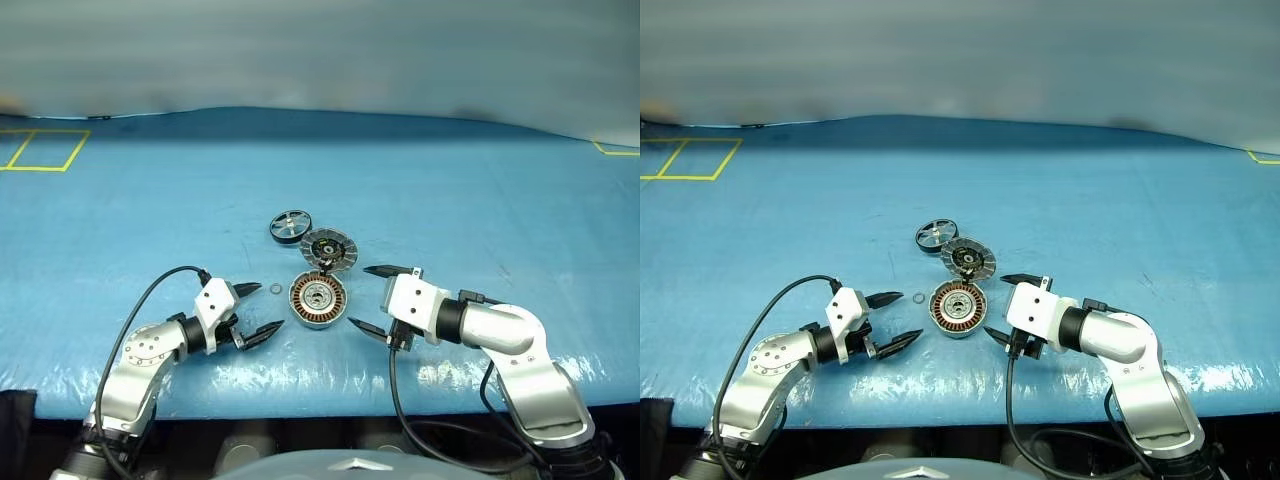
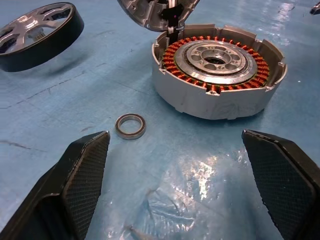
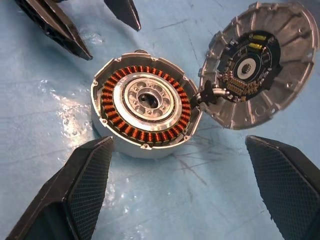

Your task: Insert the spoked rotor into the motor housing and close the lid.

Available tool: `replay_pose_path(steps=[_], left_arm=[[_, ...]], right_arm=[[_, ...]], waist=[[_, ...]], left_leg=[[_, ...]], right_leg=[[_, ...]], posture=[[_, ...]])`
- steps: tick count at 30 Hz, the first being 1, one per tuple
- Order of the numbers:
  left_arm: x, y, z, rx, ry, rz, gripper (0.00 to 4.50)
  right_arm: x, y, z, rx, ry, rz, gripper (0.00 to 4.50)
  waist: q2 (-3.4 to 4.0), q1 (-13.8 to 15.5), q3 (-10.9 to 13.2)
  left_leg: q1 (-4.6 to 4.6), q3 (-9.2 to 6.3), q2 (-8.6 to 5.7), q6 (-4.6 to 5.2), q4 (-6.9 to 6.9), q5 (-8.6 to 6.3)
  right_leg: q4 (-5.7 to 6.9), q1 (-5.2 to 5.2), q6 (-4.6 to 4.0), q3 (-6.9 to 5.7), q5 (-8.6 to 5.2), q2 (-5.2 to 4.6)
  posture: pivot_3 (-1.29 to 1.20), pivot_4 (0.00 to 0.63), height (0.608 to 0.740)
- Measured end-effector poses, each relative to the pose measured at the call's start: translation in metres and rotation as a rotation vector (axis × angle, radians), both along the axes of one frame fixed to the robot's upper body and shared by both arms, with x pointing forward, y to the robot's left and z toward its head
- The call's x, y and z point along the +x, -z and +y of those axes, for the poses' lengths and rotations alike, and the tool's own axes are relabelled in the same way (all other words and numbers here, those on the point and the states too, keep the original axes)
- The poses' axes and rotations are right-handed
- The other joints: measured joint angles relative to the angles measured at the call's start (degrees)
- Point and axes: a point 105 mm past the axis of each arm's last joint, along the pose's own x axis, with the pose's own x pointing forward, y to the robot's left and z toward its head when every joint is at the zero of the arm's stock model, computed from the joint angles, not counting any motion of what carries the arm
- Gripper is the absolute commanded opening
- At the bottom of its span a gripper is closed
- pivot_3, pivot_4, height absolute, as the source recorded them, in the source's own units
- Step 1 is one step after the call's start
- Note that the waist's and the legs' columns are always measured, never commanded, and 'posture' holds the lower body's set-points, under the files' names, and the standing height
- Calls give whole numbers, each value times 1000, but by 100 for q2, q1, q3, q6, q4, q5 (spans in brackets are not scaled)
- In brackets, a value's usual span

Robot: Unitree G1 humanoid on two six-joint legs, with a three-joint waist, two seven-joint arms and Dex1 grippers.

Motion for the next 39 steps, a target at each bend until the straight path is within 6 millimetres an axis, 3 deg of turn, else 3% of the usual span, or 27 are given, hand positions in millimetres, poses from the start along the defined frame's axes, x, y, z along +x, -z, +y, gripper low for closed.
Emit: replay_pose_path(steps=[17,22,24,27,32,39], left_arm=[[26,11,-10,88,-38,-61,4500],[25,13,-12,93,-38,-56,2916],[23,15,-12,96,-32,-51,2916],[22,15,-10,104,-31,-50,2292],[20,16,-10,103,-40,-45,816],[23,15,-2,105,-93,-58,740]], right_arm=[[1,22,-17,-33,46,31,4455],[3,23,-18,-28,51,14,4500],[3,24,-19,-30,53,15,4500],[4,25,-19,-31,57,12,4500],[4,25,-18,-32,56,11,4500],[5,25,-19,-34,64,12,4500]], waist=[[-1,-5,0],[-1,1,0],[0,-1,0],[1,-4,-1],[1,2,-1],[1,-2,-1]], left_leg=[[1,1,-3,4,1,3],[3,0,-2,6,2,5],[6,0,-2,6,2,6],[11,1,0,5,2,7],[13,0,0,8,2,10],[14,-1,0,8,1,12]], right_leg=[[17,-3,1,-2,0,39],[23,-3,1,0,0,40],[24,-1,0,1,0,39],[28,1,0,4,0,40],[30,2,0,7,0,39],[34,1,-1,14,0,38]], posture=[[0,150,740],[0,150,740],[0,150,740],[0,150,740],[0,150,740],[0,150,740]])
